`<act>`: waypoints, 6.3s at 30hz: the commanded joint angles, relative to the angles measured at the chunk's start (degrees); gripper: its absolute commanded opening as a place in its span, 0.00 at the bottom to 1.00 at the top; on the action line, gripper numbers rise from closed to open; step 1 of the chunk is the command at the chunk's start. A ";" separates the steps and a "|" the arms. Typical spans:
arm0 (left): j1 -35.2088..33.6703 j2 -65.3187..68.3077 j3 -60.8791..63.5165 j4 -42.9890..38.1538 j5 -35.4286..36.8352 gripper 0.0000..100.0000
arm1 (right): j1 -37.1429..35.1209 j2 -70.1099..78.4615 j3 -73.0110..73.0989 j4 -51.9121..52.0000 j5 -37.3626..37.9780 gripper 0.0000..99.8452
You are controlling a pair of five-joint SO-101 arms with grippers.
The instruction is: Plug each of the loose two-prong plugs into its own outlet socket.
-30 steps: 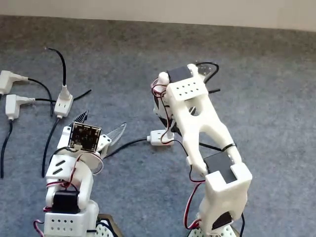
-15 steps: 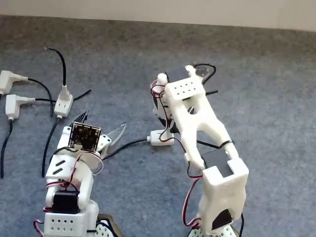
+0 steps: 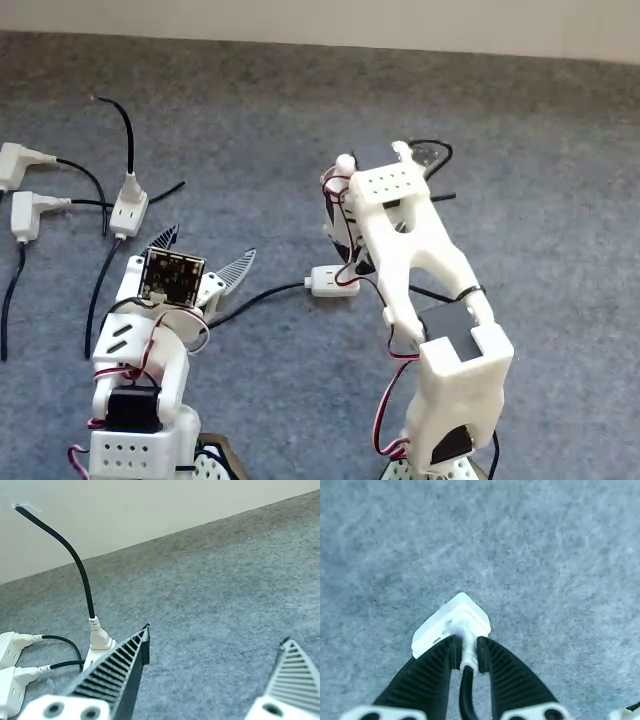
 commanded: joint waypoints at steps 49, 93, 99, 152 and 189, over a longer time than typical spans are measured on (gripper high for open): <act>26.15 73.36 -61.85 40.35 -9.58 0.37 | 39.08 -122.68 96.92 -33.63 61.63 0.23; 28.09 107.91 -73.19 20.84 -7.21 0.00 | 40.04 -127.78 109.05 -36.44 61.80 0.23; 9.89 108.09 -88.40 28.92 -11.34 0.00 | 39.69 -127.78 109.23 -36.44 61.80 0.23; -15.34 82.15 -121.19 64.44 -8.09 0.03 | 39.87 -127.78 81.98 -18.24 61.80 0.00; -18.42 -0.75 -0.31 32.44 -18.55 0.03 | 39.78 -127.87 111.34 -23.34 61.36 0.00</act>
